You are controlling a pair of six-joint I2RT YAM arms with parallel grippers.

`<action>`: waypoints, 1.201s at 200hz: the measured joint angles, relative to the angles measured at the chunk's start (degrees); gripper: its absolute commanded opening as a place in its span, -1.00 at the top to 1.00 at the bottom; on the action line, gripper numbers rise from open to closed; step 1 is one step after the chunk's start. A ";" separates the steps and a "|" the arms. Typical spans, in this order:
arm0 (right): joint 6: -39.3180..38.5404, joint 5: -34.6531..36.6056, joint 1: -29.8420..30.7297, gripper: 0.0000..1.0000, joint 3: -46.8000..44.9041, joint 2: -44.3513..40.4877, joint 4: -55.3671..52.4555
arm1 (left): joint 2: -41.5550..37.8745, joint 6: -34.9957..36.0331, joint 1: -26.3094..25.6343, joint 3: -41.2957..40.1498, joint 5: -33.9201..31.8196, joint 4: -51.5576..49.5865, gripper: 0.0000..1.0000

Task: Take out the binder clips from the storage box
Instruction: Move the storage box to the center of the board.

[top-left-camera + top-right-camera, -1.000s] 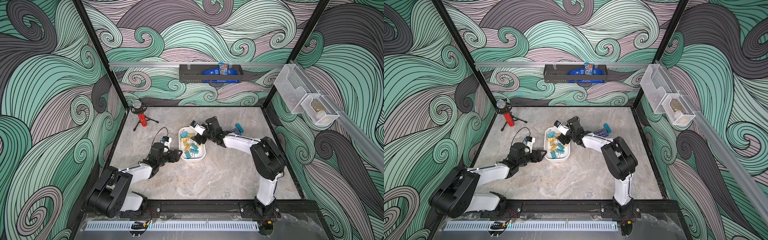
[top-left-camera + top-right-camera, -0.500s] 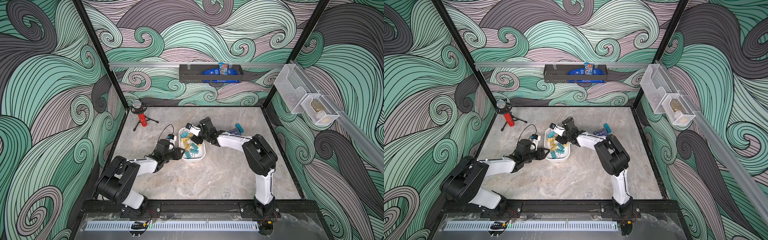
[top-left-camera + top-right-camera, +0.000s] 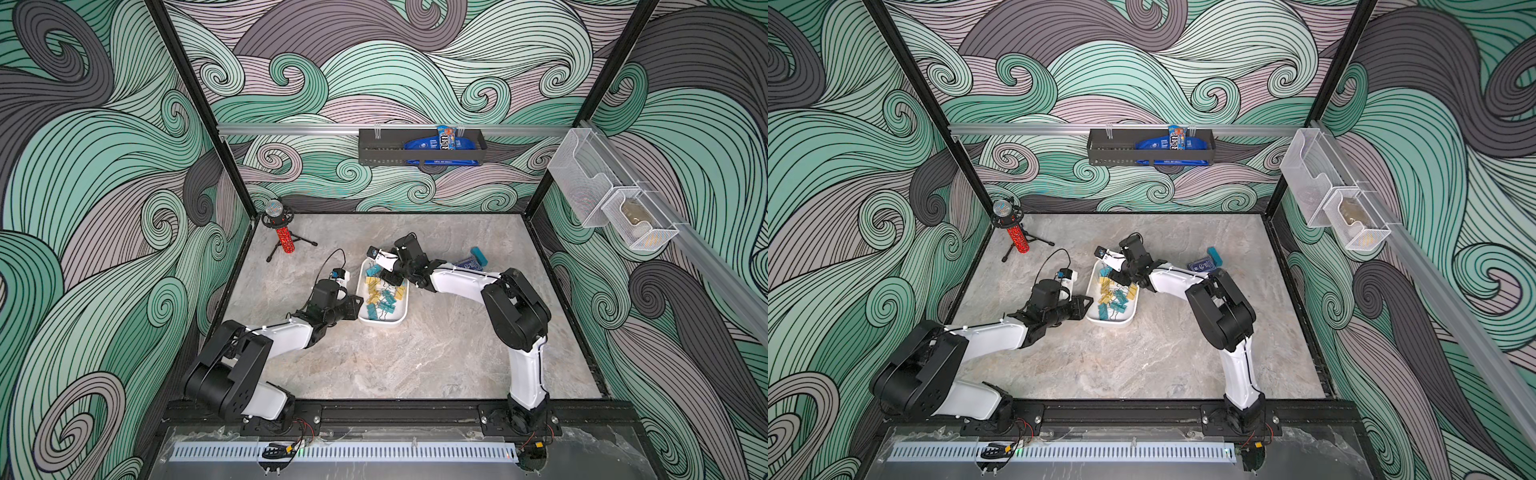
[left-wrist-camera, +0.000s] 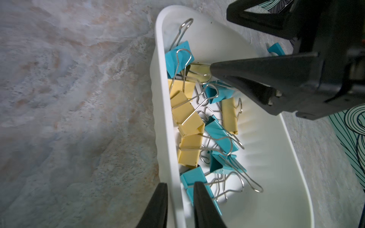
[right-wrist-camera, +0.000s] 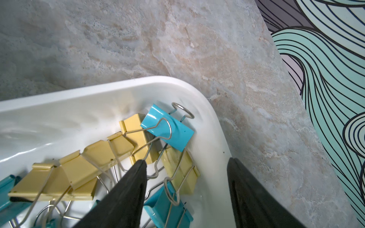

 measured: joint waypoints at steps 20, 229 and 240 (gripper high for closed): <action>-0.07 -0.04 0.57 -0.31 -0.70 -0.22 0.02 | -3.28 0.02 0.00 -1.66 -2.10 -2.23 0.50; -0.33 -3.58 4.59 -0.11 -6.21 -5.97 -0.24 | -25.88 -3.87 0.00 -10.93 -12.31 -11.98 0.02; -0.33 -3.56 4.59 -0.09 -6.21 -5.20 -0.37 | -23.34 -3.52 0.00 -9.92 -11.39 -12.24 0.03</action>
